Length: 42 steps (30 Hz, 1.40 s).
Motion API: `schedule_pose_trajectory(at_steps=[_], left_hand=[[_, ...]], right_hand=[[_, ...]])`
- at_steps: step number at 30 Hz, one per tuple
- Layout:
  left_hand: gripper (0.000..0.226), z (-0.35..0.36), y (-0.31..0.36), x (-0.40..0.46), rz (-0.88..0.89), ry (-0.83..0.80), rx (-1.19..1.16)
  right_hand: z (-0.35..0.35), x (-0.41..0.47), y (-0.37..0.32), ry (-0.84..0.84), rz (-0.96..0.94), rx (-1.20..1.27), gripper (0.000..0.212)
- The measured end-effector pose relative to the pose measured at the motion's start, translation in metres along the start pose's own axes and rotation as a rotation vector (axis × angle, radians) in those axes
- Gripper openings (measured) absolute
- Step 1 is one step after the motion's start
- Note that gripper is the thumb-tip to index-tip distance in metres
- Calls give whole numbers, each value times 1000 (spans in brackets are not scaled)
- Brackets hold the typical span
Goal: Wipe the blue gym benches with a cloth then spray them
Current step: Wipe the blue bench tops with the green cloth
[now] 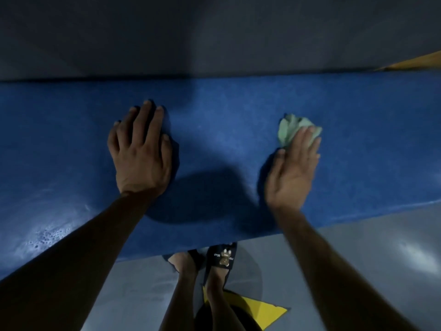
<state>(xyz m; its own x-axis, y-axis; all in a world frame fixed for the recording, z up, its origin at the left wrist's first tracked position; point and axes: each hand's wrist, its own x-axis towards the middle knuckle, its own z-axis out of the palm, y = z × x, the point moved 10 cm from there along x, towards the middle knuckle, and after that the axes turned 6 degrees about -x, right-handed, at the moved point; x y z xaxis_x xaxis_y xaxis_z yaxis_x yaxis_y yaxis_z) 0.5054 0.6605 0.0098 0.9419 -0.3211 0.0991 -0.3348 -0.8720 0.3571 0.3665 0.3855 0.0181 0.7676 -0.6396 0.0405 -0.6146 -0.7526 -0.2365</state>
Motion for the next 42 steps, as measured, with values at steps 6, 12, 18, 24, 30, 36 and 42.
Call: schedule_pose_trajectory(at_steps=[6, 12, 18, 24, 30, 36, 42], left_hand=[[52, -2, 2, 2, 14, -37, -21], [53, -15, 9, -18, 33, -57, -101], [52, -22, 6, -61, 43, -53, -84], [51, -40, -7, -85, 2, -51, -56], [52, -50, -29, -110, -47, -89, -42], [53, -41, -31, -133, -56, -165, -29], [51, -44, -32, -131, -51, -195, 6]], right_hand=[[19, -117, -100, -228, -687, 8, 62], [-8, -46, 40, -196, -430, -91, 58], [2, -99, -15, -11, 17, 93, 56], [15, -178, -100, -258, -822, 22, 70], [-15, -74, 59, -185, -532, -85, 54], [-3, -111, 10, -38, -39, -24, 62], [12, -162, -75, -235, -849, -159, 64]])
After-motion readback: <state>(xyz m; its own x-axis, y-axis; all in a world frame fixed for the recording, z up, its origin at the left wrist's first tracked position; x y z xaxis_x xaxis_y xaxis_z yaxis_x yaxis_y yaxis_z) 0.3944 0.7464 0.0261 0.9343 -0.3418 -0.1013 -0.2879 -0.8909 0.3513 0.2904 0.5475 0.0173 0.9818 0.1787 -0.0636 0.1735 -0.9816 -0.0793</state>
